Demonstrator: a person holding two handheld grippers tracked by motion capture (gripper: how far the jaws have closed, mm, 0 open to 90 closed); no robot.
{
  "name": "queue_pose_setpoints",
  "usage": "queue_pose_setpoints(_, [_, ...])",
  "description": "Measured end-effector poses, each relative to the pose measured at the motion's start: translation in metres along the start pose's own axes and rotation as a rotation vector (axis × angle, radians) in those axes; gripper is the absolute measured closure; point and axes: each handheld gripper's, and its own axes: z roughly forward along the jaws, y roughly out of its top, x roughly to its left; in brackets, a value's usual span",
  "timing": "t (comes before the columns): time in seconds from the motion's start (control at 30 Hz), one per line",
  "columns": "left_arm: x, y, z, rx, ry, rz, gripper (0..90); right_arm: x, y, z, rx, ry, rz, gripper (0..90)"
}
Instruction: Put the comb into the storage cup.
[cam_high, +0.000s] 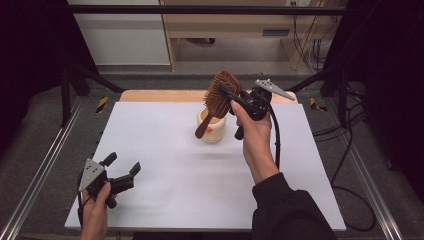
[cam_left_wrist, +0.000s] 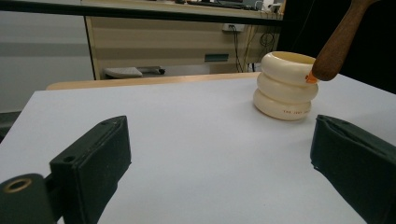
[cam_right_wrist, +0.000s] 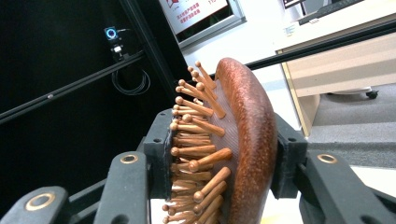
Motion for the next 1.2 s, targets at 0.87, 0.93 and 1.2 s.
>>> queue_pose_setpoints(0.87, [0.001,0.000,0.000,0.000,-0.005,-0.014,4.9,-0.001,0.012,0.018,-0.019,-0.013,0.020,52.1])
queue_pose_setpoints(0.93, [0.001,0.000,0.000,0.000,-0.006,-0.015,4.9,-0.002,0.015,0.020,-0.024,-0.017,0.022,52.1])
queue_pose_setpoints(1.2, [0.002,-0.001,0.000,-0.003,-0.005,-0.022,4.9,-0.006,0.022,0.030,-0.042,-0.040,0.029,52.1])
